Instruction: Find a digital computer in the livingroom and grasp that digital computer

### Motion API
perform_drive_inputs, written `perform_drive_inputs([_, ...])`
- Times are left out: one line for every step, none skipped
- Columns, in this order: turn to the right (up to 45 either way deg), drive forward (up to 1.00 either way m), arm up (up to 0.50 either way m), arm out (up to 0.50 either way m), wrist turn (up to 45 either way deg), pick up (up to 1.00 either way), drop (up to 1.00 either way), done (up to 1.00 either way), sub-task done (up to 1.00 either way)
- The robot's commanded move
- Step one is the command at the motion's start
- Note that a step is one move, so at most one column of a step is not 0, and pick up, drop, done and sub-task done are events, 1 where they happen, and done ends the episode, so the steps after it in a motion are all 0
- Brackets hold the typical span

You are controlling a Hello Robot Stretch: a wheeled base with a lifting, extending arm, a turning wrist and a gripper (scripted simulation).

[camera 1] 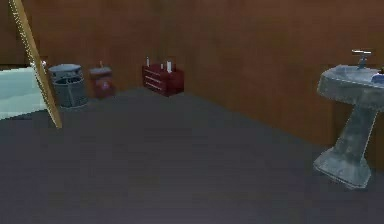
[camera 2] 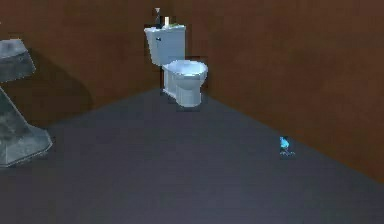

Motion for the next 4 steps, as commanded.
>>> perform_drive_inputs([-27.0, 0.00, 0.00, 0.00, 0.0, 0.00, 0.00, 0.00, 0.00])
perform_drive_inputs([0.0, 0.15, 0.00, 0.00, 0.0, 0.00, 0.00, 0.00, 0.00])
perform_drive_inputs([-18.0, 0.00, 0.00, 0.00, 0.0, 0.00, 0.00, 0.00, 0.00])
perform_drive_inputs([0.0, 1.00, 0.00, 0.00, 0.0, 0.00, 0.00, 0.00, 0.00])
